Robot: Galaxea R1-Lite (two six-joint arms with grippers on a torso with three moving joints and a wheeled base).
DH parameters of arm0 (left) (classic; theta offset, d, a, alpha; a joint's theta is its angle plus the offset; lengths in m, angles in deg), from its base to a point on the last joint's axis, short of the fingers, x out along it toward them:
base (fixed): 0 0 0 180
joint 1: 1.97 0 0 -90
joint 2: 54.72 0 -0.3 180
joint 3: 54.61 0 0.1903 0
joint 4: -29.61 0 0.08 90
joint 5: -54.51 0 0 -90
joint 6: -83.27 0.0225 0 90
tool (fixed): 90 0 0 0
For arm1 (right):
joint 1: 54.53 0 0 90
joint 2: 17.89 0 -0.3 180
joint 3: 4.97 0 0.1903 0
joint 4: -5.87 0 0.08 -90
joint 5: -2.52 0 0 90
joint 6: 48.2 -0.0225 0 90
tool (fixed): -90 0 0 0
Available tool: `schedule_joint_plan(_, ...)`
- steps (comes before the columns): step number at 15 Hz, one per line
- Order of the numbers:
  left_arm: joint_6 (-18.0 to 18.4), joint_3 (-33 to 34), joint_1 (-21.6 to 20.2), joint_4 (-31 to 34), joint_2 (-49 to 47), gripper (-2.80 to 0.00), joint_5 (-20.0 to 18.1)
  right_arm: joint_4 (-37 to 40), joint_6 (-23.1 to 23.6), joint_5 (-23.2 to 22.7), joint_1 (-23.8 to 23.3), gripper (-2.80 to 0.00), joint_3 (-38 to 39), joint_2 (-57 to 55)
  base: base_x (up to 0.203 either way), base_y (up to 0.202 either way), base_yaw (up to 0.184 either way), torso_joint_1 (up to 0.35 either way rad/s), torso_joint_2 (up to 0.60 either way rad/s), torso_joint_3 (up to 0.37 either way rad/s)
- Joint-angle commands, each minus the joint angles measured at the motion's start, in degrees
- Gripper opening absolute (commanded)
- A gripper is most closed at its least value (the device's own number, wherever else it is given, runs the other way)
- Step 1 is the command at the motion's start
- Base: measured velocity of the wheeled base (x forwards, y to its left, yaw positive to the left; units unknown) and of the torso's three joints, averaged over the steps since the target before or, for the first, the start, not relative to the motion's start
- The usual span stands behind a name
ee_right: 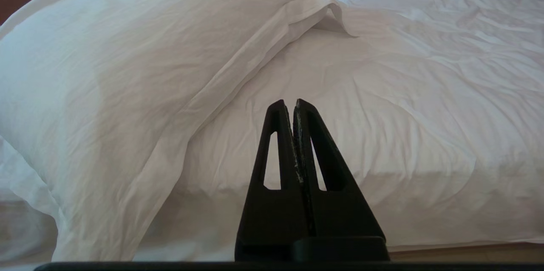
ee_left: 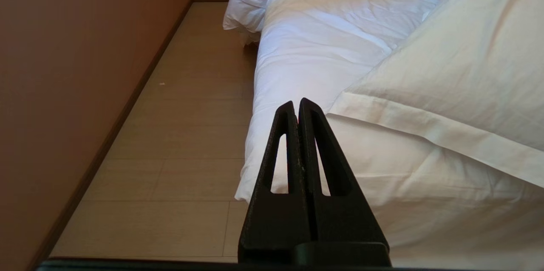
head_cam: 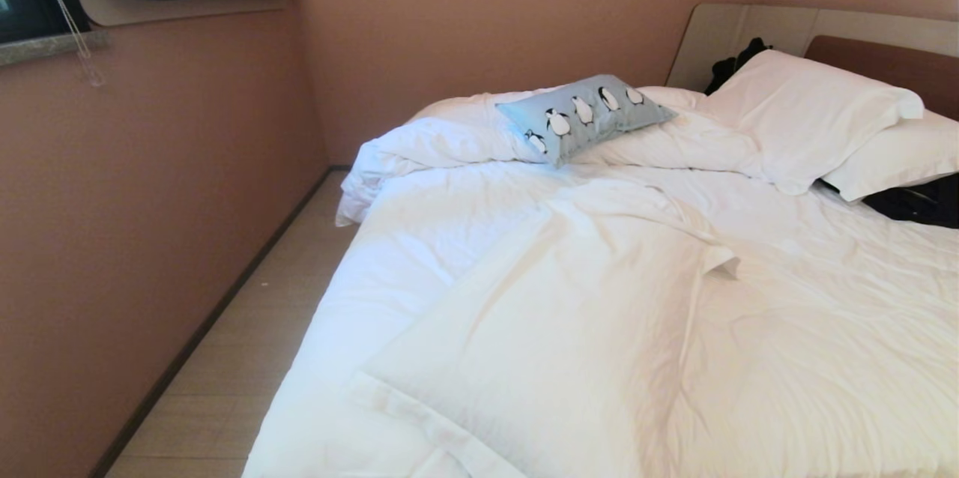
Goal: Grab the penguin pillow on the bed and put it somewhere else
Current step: Pick up the pillow
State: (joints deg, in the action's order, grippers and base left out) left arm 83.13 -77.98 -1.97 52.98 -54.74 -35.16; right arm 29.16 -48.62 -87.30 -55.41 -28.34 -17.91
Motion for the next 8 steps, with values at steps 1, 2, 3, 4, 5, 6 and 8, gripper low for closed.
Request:
schedule_joint_plan(1,0.0,0.0,0.0,0.0,0.0,-2.80,0.0,0.0,0.1,0.0,0.0,-2.80,0.0,0.1,0.000,0.000,0.000,0.000,0.00,0.000)
schedule_joint_plan(2,0.0,0.0,0.0,0.0,-0.1,-2.80,0.0,0.0,0.1,0.0,0.0,-2.80,0.0,0.1,0.000,0.000,0.000,0.000,0.00,0.000)
schedule_joint_plan(3,0.0,0.0,0.0,0.0,0.0,-2.80,0.0,0.0,0.1,0.0,0.0,-2.80,0.0,0.1,0.000,0.000,0.000,0.000,0.00,0.000)
schedule_joint_plan(4,0.0,0.0,0.0,0.0,-0.1,-2.80,0.0,0.0,0.1,0.0,0.0,-2.80,0.0,0.1,0.000,0.000,0.000,0.000,0.00,0.000)
schedule_joint_plan(5,0.0,0.0,0.0,0.0,0.0,-2.80,0.0,0.0,0.1,0.0,0.0,-2.80,0.0,0.1,0.000,0.000,0.000,0.000,0.00,0.000)
schedule_joint_plan(6,0.0,0.0,0.0,0.0,0.0,-2.80,0.0,0.0,0.1,0.0,0.0,-2.80,0.0,0.1,0.000,0.000,0.000,0.000,0.00,0.000)
schedule_joint_plan(8,0.0,0.0,0.0,0.0,0.0,-2.80,0.0,0.0,0.1,0.0,0.0,-2.80,0.0,0.1,0.000,0.000,0.000,0.000,0.00,0.000)
